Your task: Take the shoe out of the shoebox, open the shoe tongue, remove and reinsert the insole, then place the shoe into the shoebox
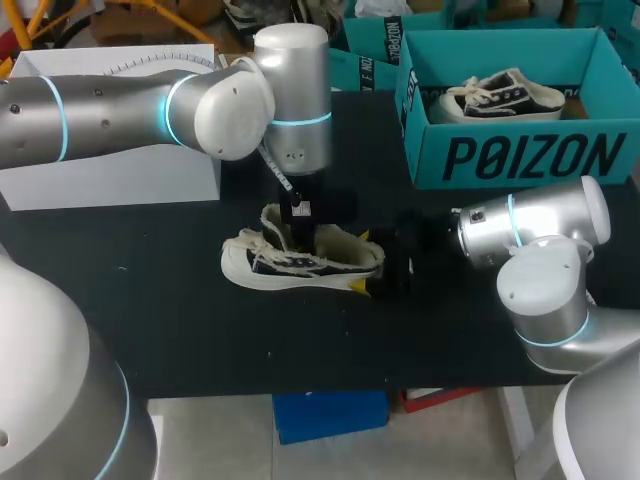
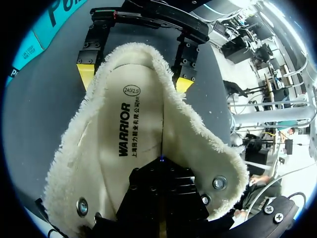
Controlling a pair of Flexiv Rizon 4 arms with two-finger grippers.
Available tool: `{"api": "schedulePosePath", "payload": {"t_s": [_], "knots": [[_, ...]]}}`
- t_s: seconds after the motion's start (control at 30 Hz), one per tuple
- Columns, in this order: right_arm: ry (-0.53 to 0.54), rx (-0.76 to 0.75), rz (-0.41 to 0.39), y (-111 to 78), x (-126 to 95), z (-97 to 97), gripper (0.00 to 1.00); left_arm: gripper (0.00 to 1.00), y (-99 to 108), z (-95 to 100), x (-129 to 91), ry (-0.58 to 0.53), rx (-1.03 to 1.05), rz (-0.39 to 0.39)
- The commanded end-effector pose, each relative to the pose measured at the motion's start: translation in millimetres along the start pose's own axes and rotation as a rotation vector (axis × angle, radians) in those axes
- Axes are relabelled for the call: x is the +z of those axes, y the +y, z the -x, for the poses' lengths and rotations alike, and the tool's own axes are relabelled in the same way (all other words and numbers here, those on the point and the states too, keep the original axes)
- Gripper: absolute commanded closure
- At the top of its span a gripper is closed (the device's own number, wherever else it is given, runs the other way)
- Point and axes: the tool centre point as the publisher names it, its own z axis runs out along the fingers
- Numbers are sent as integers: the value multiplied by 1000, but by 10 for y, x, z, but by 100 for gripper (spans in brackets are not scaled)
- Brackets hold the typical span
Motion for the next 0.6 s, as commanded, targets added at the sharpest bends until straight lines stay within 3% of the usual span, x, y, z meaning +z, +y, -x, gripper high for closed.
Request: {"api": "schedulePosePath", "payload": {"t_s": [0.03,0.3,0.37,0.43,0.6], "knots": [[-1,2,-2,-15,15,1,100,100,12,-25,151,0,0,-8],[-1,2,-2,-15,15,1,100,100,-31,-54,178,4,7,-14],[-1,2,-2,-15,15,1,100,55,-33,-50,173,3,11,-13],[-1,2,-2,-15,15,1,100,64,-33,-43,157,-5,11,-10],[-1,2,-2,-15,15,1,100,59,-22,-10,114,-32,7,-3]]}}
